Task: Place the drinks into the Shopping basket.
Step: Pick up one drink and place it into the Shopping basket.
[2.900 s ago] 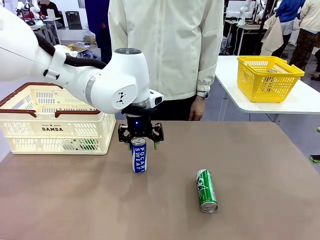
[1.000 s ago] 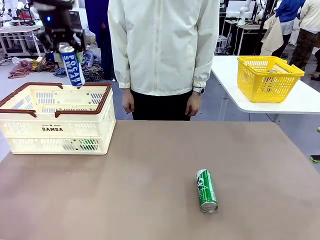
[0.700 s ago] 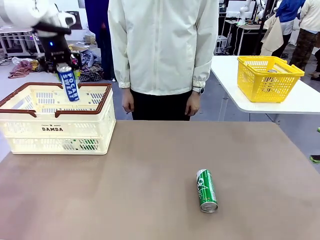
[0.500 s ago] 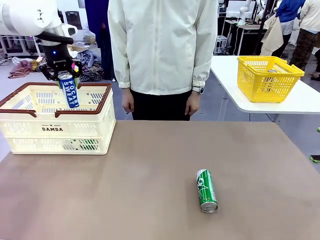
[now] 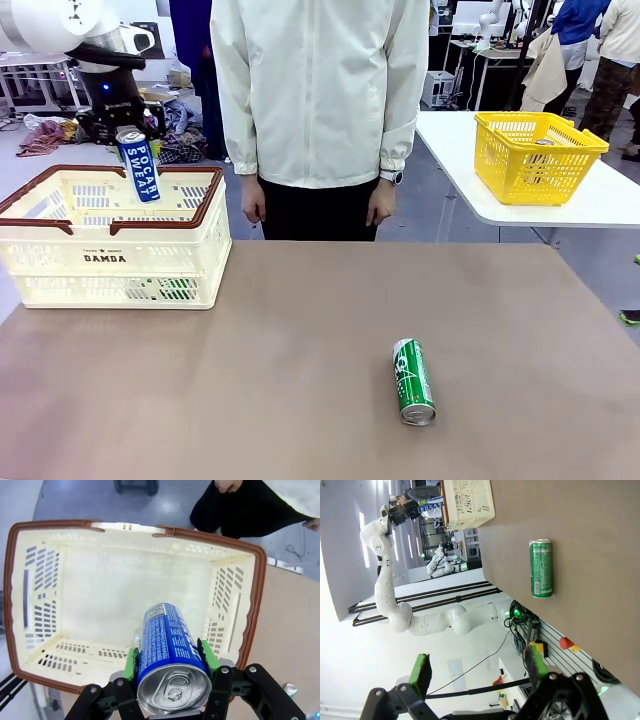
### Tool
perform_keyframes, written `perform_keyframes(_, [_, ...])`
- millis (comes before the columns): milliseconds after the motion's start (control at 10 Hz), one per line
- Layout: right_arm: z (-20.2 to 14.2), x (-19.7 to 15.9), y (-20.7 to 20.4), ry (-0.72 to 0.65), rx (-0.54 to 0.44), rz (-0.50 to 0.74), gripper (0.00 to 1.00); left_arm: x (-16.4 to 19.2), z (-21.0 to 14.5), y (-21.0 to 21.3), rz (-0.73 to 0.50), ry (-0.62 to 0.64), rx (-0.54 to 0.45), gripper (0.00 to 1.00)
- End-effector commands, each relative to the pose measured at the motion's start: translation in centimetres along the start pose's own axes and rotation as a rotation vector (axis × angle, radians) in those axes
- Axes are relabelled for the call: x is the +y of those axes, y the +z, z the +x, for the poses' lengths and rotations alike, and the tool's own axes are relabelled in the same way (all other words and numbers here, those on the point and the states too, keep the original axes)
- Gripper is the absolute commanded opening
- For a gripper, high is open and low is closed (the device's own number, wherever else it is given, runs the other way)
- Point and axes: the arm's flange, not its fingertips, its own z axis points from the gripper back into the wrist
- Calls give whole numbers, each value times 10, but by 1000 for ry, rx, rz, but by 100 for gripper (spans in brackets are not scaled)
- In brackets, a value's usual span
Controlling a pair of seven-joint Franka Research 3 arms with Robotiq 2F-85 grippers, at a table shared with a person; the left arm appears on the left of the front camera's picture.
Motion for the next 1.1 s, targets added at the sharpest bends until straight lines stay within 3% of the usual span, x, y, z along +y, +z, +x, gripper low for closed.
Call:
perform_keyframes(0, [-2, 4, 2, -16, 9, -2, 100, 0, 0, 1, -1, 0, -2, 0])
perform_keyframes(100, [-2, 4, 2, -16, 9, -2, 100, -8, 1, -20, -15, -205, 75, 0])
perform_keyframes(200, [-2, 4, 2, -16, 9, -2, 100, -2, 8, -34, -55, -296, 93, 0])
perform_keyframes(500, [-2, 4, 2, -16, 9, -2, 100, 35, 24, -74, 8, -322, 119, 0])
perform_keyframes(800, [-2, 4, 2, -16, 9, -2, 100, 54, 28, -104, -41, -397, 73, 0])
perform_keyframes(1000, [-2, 4, 2, -16, 9, -2, 100, 62, 31, -117, -32, -401, 99, 0])
